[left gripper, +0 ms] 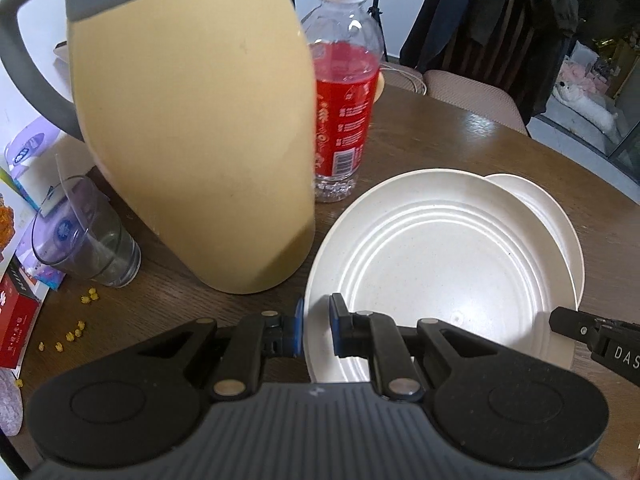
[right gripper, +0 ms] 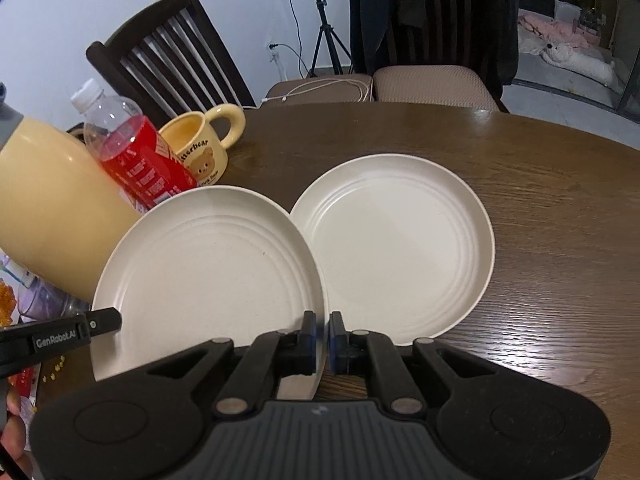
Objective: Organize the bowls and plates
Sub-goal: 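Lift the held cream plate with the right gripper while the left gripper lifts its plate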
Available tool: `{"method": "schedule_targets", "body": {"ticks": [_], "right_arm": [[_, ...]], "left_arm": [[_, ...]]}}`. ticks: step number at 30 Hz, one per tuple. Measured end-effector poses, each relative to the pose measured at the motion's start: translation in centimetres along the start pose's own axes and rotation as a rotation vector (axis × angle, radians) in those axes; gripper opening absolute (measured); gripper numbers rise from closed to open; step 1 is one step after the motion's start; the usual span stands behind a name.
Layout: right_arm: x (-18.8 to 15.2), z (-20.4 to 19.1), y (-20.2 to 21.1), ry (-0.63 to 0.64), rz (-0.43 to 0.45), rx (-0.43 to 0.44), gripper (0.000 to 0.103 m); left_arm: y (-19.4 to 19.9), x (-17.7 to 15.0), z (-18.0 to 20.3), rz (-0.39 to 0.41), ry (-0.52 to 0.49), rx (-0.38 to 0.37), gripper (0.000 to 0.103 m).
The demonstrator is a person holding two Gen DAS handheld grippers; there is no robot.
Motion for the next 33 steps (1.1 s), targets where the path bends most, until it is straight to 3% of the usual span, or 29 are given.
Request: {"method": "schedule_targets", "body": {"ticks": [33], "right_arm": [[-4.1,-1.4,9.8,-0.025,0.095,-0.041,0.006]], "left_arm": [[9.6,-3.4,-0.7,0.084,-0.036,-0.06,0.014]]}}
Point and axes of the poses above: each gripper's, at about its wrist camera, not at the fingertips, and y roughly against the way its jaws point, z to its right, x to its top, the point moved 5 cm from there along -y, roughly the way its jaws point, and after that the axes turned 14 degrees about y, right-handed, at the moved point
